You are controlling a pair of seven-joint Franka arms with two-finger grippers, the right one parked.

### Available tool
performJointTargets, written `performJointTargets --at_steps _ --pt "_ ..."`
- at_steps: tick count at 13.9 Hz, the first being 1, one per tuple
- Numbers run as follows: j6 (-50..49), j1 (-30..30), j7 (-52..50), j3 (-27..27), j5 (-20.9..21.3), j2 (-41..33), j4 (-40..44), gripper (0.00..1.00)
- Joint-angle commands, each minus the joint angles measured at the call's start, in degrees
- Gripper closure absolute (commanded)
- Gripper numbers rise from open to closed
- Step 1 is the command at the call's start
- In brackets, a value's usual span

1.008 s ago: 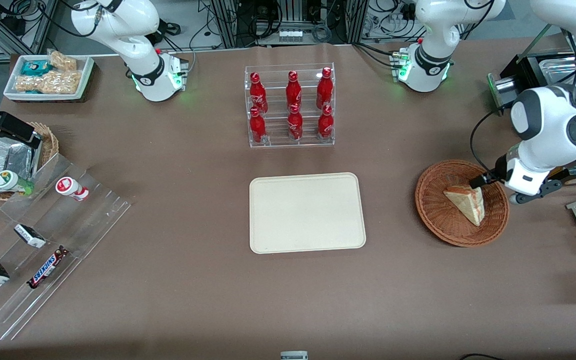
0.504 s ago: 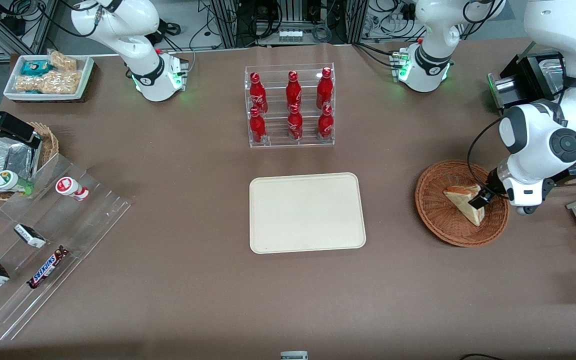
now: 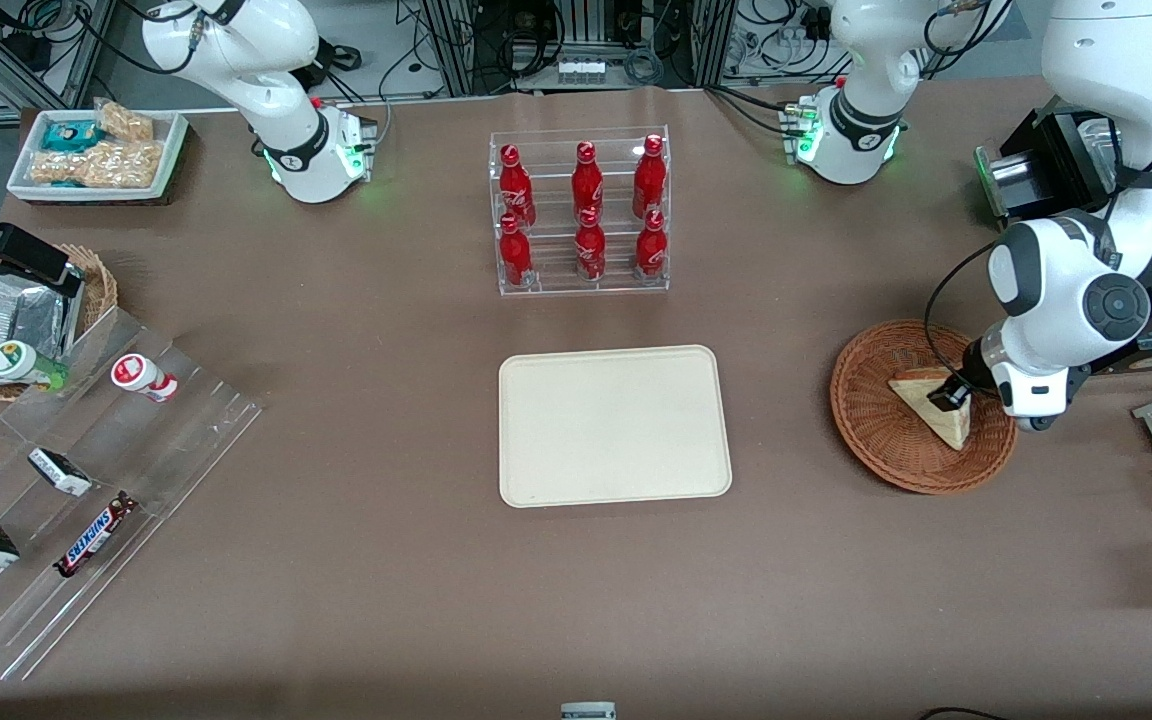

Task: Place sandwich from basket to tray
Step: 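Close the left gripper on the wrapped sandwich and lift it, then carry the sandwich with the left gripper over the cream tray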

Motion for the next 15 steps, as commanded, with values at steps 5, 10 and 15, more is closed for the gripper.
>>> performJointTargets --at_steps 5,10,15 --pt "-14.73 -0.22 -1.18 -9.14 0.0 4.37 16.78 0.94" --pt "-13.86 -0.74 -1.26 -23.81 2.18 11.91 24.16 0.94" --pt "-10.61 -17.07 -9.75 -24.63 10.53 22.47 35.85 0.93"
